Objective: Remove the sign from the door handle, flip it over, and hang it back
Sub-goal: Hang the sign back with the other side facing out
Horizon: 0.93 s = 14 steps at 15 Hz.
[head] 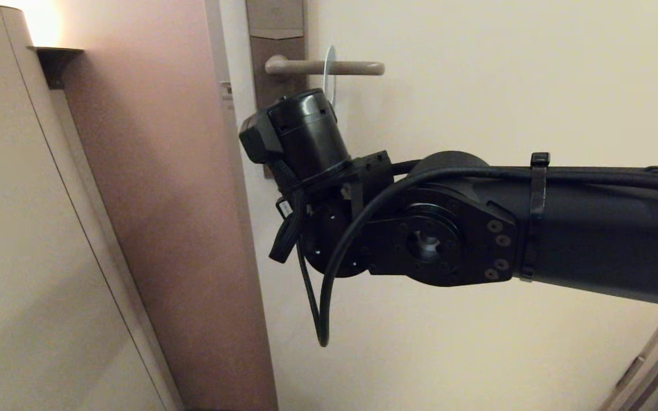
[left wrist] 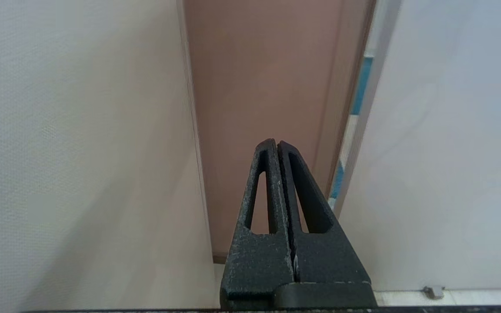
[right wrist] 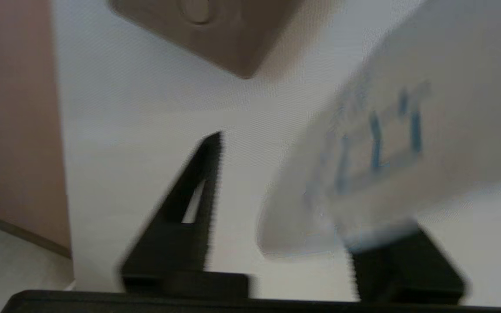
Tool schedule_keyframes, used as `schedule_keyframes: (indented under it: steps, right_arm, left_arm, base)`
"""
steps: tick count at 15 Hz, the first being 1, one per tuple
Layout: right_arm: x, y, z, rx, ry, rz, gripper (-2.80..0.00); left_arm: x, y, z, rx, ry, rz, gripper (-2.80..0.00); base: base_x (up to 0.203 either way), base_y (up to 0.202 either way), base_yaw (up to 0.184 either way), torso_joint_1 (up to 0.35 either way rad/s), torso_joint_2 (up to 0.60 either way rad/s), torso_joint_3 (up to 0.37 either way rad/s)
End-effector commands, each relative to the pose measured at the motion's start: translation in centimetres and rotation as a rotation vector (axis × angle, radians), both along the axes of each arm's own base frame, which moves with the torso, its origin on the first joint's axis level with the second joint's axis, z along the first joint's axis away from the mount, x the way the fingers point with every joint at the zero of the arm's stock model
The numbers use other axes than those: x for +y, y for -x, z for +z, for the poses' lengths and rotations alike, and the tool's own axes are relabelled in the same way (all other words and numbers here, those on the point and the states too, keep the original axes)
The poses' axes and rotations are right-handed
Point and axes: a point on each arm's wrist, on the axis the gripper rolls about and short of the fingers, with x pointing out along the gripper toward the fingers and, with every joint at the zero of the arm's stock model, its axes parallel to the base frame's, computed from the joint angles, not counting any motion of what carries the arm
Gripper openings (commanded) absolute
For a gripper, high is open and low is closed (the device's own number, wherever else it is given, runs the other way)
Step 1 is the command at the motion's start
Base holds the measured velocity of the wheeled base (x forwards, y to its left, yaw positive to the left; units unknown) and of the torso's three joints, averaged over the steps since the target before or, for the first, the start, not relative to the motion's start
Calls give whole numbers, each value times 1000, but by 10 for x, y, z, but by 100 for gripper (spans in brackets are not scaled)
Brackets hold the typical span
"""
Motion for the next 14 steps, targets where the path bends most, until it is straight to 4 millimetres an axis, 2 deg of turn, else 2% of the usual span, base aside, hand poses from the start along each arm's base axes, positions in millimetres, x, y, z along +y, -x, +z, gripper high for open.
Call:
schedule_keyframes:
  steps: [1,5,10,14]
  right_arm:
    - [-1,2,3,-4,-1,-2,0]
    - [-18,13,24,-3,2,16,0]
    - [-62,45,60,39,6,104,0]
    - [-88,64,58,78,56,145,0]
  left_arm:
    - [0,0,0,3,0,0,-280]
    - [0,0,0,1,0,0,-280]
    - [0,0,1,-1,0,-1,-280]
    - [0,0,0,3,0,0,-280]
  base:
    - [0,0,0,0,0,0]
    - [0,0,0,0,0,0]
    - [0,0,0,0,0,0]
    - [0,0,0,0,0,0]
